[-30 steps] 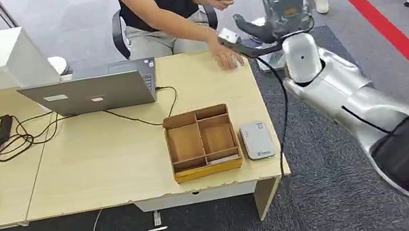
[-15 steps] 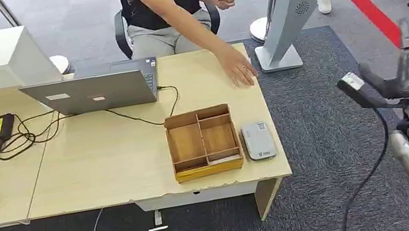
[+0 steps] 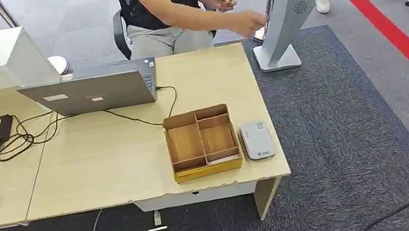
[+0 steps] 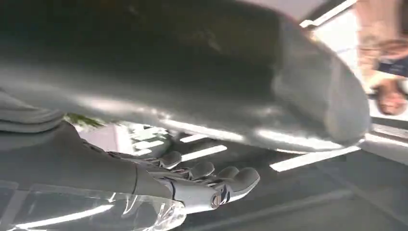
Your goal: Pass the card to the sensor for recognition and then transmit it.
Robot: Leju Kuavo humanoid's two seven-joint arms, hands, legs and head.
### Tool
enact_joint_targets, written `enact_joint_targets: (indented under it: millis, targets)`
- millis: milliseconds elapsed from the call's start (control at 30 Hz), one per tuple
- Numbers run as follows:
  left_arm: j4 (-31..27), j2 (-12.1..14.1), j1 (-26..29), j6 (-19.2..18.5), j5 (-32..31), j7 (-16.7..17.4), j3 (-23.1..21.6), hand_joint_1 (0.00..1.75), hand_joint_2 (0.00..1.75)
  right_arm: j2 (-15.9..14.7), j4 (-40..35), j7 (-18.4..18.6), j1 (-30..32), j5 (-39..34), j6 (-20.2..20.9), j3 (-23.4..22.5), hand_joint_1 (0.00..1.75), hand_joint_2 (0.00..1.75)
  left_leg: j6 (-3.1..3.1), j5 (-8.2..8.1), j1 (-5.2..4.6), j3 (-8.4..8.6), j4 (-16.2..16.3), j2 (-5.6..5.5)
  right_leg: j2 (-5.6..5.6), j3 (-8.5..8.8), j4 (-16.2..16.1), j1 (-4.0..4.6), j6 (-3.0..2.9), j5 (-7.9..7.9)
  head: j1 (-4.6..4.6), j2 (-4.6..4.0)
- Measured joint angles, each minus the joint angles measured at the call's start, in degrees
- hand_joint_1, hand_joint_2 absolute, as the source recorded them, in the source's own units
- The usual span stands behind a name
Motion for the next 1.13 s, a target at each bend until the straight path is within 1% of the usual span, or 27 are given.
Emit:
enact_joint_targets:
  millis: [67,100,167,233,267,333,400,467,500,600,633,733,833,867,967,1033,1067,1133]
  targets:
    - [0.0,0.0,-0.1,0.1,0.0,0.0,0.0,0.0,1.75,1.6,0.0,-4.2,1.4,-1.0,0.0,-4.1,0.0,0.0,0.03,-0.02,0.0,-0.05,0.0,0.0,0.0,0.1,0.0,0.0,0.02,-0.01,-0.11,0.0]
    - [0.0,0.0,-0.2,0.1,0.2,0.0,0.0,0.0,1.75,2.5,0.2,-5.7,1.5,-0.2,0.0,-6.5,0.0,0.0,0.03,-0.02,-0.01,-0.1,0.0,0.0,-0.01,0.07,0.0,-0.01,0.02,-0.01,0.11,0.0]
    - [0.0,-0.1,-0.2,0.2,0.5,0.2,0.0,0.0,1.75,4.3,0.2,-5.5,1.3,0.6,0.0,-9.7,0.0,0.0,0.02,-0.01,0.0,-0.04,-0.1,0.08,0.08,0.0,0.0,0.0,-0.01,0.01,-0.04,0.0]
    - [0.0,-0.3,-0.3,0.3,0.5,0.6,0.0,0.0,1.75,6.0,0.3,-4.2,2.4,0.2,0.0,-12.1,0.0,0.0,0.02,-0.01,0.01,-0.06,-0.1,0.05,0.03,0.09,0.0,0.01,0.02,-0.01,0.0,0.0]
    - [0.0,-0.3,-0.2,0.3,0.4,0.8,0.0,0.0,1.75,6.9,0.6,-4.5,2.5,0.8,0.0,-13.3,0.0,0.0,0.02,-0.01,-0.01,-0.07,-0.1,0.05,0.04,0.06,0.0,-0.01,0.01,-0.01,0.15,0.0]
    - [0.0,-0.3,-0.3,0.3,0.7,0.9,0.0,0.0,1.75,8.3,1.0,-5.9,2.3,2.4,0.0,-15.6,0.0,0.0,0.02,-0.01,-0.01,-0.06,-0.1,0.11,0.1,0.02,0.0,-0.02,-0.01,0.01,-0.07,0.0]
    - [0.0,-0.3,-0.4,0.3,1.2,0.9,0.0,0.0,1.75,9.5,1.4,-6.9,1.9,4.0,0.0,-17.9,0.0,0.0,0.02,-0.01,0.0,-0.04,-0.1,0.11,0.1,0.04,0.0,0.0,-0.01,0.01,-0.04,0.0]
    - [0.0,-0.3,-0.4,0.4,1.7,1.1,0.0,0.0,1.75,10.9,1.9,-6.9,1.3,5.2,0.0,-20.0,0.0,0.0,0.02,0.0,0.0,-0.03,-0.1,0.11,0.1,0.04,0.0,-0.01,-0.01,0.01,-0.07,0.0]
    - [0.0,-0.4,-0.5,0.4,1.9,1.1,0.0,0.0,1.75,11.3,2.2,-6.0,1.3,5.2,0.0,-20.8,0.0,0.0,0.02,0.0,0.0,-0.04,-0.1,0.11,0.1,0.05,0.0,-0.01,-0.01,0.01,-0.07,0.0]
    - [0.0,-0.4,-0.5,0.4,2.6,1.0,0.0,0.0,1.75,11.8,3.6,0.5,2.0,3.2,0.0,-21.1,0.0,0.0,0.02,0.01,0.0,-0.06,-0.1,0.06,0.04,0.13,0.0,-0.01,0.0,0.01,-0.09,0.0]
    - [0.0,-0.4,-0.5,0.4,2.6,1.0,0.0,0.0,1.75,12.1,3.8,1.9,2.4,2.9,0.0,-21.0,0.0,0.0,0.01,0.01,0.01,-0.05,-0.1,0.06,0.04,0.14,0.0,0.01,0.0,0.01,0.02,0.0]
    - [0.0,-0.4,-0.6,0.4,2.6,0.9,0.0,0.0,1.75,13.2,4.5,3.1,3.1,3.3,0.0,-21.0,0.0,0.0,0.01,-0.01,0.0,-0.03,-0.1,0.07,0.07,0.11,0.0,0.0,-0.01,0.01,-0.07,0.0]
    - [0.0,-0.4,-0.6,0.3,1.9,0.5,0.0,0.0,1.75,13.7,5.7,8.5,3.6,3.5,0.0,-20.0,0.0,0.0,0.01,0.0,0.0,-0.03,-0.1,0.06,0.04,0.14,0.0,0.0,0.0,0.0,-0.04,0.0]
    - [0.0,-0.4,-0.6,0.3,1.6,0.5,0.0,0.0,1.75,13.7,6.4,9.8,3.9,3.4,0.0,-19.5,0.0,0.0,0.01,0.0,0.0,-0.04,-0.1,0.05,0.03,0.15,0.0,0.0,0.0,0.0,-0.04,0.0]
    - [0.0,-0.4,-0.6,0.3,1.3,0.5,0.0,0.0,1.75,14.0,8.5,10.6,4.3,4.0,0.0,-19.2,0.0,0.0,0.01,0.01,0.0,-0.03,-0.1,0.05,0.03,0.14,0.0,0.0,0.0,0.0,-0.07,-0.02]
    - [0.0,-0.4,-0.6,0.0,1.3,0.3,0.0,0.0,1.75,14.1,10.0,12.0,4.6,4.7,0.0,-19.1,0.0,0.0,0.01,0.01,0.0,-0.02,-0.1,0.07,0.03,0.15,0.0,0.0,0.0,0.0,-0.04,-0.02]
    - [0.0,-0.4,-0.6,0.0,1.2,0.0,0.0,0.0,1.75,14.1,11.1,13.6,4.5,5.0,0.0,-19.0,0.0,0.0,0.0,0.01,0.01,-0.02,-0.1,0.07,0.03,0.15,0.0,0.0,0.0,0.0,-0.04,-0.02]
    - [0.0,-0.4,-0.6,-0.2,1.1,-0.5,0.0,0.0,1.75,13.9,14.6,17.9,4.6,5.0,0.1,-18.0,0.0,0.0,0.0,0.01,0.03,-0.02,-0.1,0.06,0.03,0.17,0.0,0.02,0.0,0.0,-0.02,0.0]
